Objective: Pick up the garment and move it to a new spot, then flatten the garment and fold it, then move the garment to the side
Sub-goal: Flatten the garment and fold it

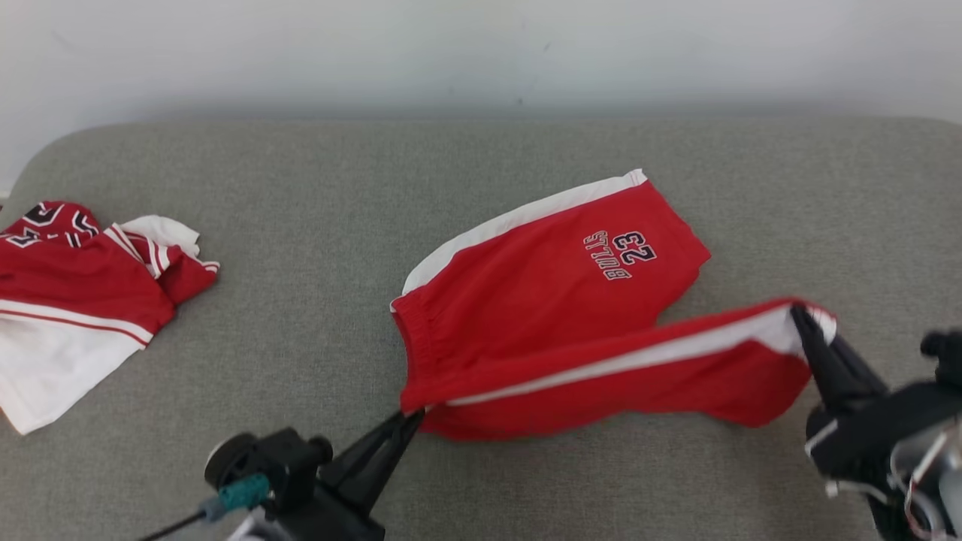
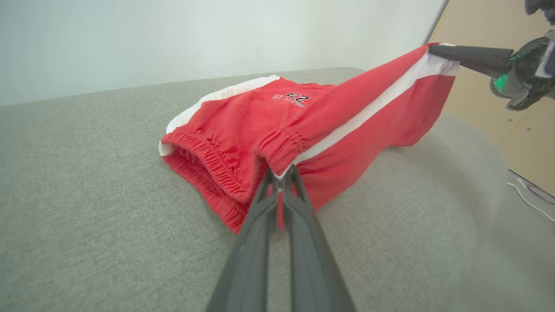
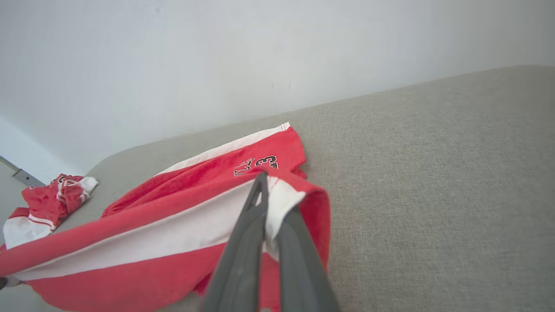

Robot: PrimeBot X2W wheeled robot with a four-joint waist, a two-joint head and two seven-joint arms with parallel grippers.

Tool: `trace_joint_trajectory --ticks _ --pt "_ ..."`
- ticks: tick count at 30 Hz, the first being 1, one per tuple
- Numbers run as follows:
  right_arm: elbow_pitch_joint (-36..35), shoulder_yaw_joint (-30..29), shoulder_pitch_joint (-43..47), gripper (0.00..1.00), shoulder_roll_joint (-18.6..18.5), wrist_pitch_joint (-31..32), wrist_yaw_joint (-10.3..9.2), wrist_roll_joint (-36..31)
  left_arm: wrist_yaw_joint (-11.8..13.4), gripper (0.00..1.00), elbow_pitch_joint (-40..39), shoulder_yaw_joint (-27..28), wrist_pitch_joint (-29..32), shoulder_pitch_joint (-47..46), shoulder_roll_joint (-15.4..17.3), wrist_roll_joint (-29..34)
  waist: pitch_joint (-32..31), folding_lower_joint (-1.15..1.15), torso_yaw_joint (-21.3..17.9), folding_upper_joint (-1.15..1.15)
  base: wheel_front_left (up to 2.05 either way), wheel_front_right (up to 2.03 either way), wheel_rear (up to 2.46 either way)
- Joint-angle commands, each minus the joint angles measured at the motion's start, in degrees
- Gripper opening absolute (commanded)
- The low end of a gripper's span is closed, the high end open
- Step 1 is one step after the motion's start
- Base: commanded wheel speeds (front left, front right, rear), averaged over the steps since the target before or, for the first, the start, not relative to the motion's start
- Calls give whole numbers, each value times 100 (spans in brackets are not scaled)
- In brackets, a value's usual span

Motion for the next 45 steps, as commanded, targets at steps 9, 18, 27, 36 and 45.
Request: trace_joint_trajectory --ticks 9,18,27,36,45 --pt "1336 414 -2054 0 -175 60 -13 -185 -81 0 578 102 3 -1061 -379 -163 721 -1 330 0 0 0 0" --pt "2987 892 -3956 0 -149 -117 -13 -480 -80 0 1261 -122 2 -2204 -771 -301 1329 -1 597 0 0 0 0" --pt "4432 1133 -5178 0 -76 -436 -13 -822 -81 0 1870 -440 -13 -2911 -1062 -526 1718 -1 809 0 0 0 0" --pt "5050 1581 -5418 100 36 -714 -13 -699 -81 100 2193 -412 -16 -3037 -1263 -504 1712 -1 800 0 0 0 0" --pt "4783 2144 -4804 100 -330 -962 -13 -161 -79 100 1987 65 -17 -2382 -1236 -241 1199 -1 709 0 0 0 0"
